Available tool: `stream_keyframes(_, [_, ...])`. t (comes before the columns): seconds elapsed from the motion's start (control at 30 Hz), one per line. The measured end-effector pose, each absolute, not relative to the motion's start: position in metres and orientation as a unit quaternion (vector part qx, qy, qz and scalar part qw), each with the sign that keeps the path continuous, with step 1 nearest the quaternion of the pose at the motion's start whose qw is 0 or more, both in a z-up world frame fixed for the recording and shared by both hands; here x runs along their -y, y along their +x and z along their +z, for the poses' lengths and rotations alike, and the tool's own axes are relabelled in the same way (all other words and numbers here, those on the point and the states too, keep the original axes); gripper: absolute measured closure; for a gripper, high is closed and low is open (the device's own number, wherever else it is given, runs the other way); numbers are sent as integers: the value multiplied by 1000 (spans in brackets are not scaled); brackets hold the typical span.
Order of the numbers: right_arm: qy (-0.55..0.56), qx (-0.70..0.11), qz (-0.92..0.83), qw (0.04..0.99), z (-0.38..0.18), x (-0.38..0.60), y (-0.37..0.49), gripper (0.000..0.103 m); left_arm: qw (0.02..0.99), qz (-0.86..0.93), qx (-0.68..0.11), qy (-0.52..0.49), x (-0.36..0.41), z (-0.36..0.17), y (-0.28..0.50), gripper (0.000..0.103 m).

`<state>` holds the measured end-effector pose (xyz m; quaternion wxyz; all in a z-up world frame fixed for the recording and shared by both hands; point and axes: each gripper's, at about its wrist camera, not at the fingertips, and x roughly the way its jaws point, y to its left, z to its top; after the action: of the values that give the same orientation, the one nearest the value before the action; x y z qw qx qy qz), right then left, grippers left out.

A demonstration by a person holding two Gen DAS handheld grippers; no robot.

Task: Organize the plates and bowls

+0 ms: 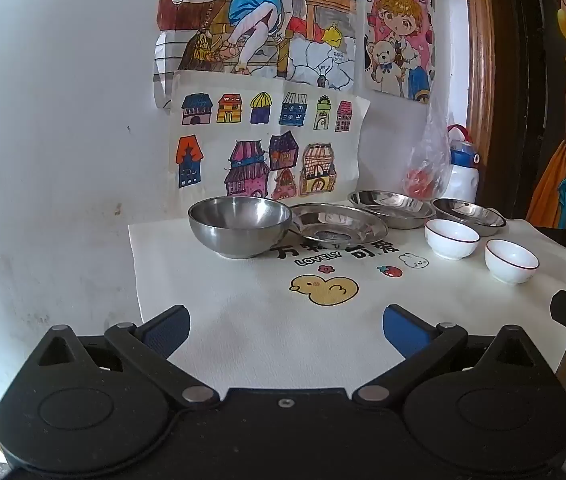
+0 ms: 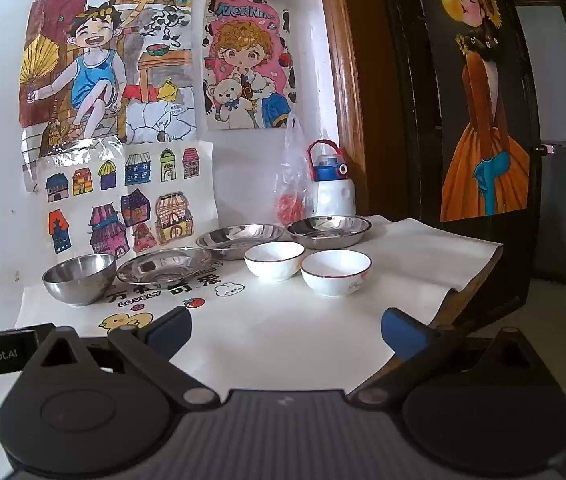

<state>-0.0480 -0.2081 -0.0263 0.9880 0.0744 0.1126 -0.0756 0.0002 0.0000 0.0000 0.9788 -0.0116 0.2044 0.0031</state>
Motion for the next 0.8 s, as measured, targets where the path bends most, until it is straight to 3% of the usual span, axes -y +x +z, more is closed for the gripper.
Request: stream_keyframes(0.8, [71, -124, -70, 987, -29, 209, -43, 0, 979, 5, -202, -12, -3, 0, 5, 1])
